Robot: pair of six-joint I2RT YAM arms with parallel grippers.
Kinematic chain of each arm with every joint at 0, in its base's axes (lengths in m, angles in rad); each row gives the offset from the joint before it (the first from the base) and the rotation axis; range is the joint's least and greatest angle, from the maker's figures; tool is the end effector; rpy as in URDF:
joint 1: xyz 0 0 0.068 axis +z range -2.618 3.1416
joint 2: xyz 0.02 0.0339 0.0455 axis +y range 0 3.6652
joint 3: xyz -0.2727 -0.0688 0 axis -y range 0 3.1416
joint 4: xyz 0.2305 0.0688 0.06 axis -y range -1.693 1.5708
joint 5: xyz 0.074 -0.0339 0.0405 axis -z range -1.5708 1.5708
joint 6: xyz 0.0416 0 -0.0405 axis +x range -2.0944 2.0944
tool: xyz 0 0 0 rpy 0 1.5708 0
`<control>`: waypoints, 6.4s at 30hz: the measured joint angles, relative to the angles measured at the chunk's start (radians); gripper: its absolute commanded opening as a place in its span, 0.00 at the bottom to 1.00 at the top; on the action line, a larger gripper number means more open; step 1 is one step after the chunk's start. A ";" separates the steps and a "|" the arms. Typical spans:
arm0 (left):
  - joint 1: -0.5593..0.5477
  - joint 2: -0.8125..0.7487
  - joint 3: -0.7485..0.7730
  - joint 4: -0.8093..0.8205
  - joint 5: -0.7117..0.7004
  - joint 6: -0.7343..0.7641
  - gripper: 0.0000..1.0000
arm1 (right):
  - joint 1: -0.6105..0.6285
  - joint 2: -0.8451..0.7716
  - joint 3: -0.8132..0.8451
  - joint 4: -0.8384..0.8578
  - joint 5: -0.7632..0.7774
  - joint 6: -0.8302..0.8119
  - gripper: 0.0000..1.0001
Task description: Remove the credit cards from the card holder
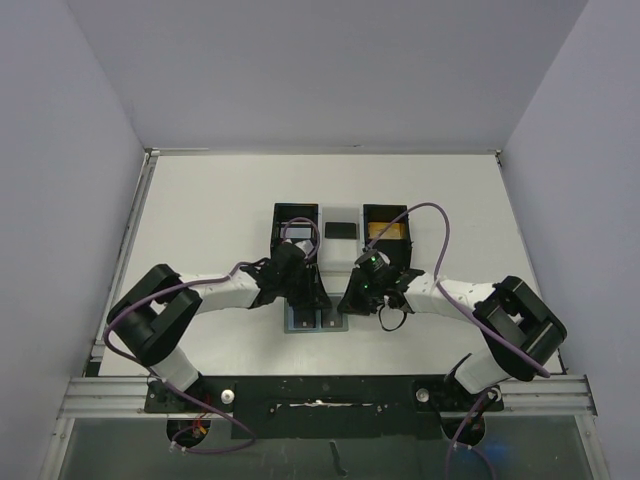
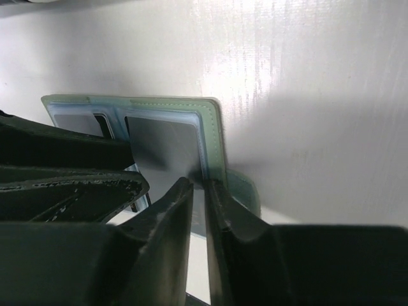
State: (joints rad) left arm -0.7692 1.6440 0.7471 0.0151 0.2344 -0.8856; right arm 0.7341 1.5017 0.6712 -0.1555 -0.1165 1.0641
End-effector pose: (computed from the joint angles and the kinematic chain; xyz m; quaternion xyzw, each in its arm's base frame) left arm 0.2113 -0.2180 0.1544 -0.0149 0.9355 -0.3214 0.1460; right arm 0.1932 0.1809 0.1597 0.1405 0.9457 0.2599 0.1354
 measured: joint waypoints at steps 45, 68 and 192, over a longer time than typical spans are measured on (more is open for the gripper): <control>0.104 -0.061 -0.298 0.465 0.212 -0.203 0.07 | -0.051 0.040 -0.086 0.222 -0.152 0.053 0.02; 0.143 -0.062 -0.326 0.478 0.343 -0.218 0.04 | -0.040 0.054 -0.084 0.246 -0.154 0.071 0.02; 0.222 0.024 -0.154 0.185 0.544 0.093 0.00 | 0.119 0.195 0.298 -0.124 0.090 -0.243 0.50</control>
State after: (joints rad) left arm -0.5476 1.6680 0.5930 0.1997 0.7780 -0.7925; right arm 0.8532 1.6970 0.9695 -0.2794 -0.0269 0.8215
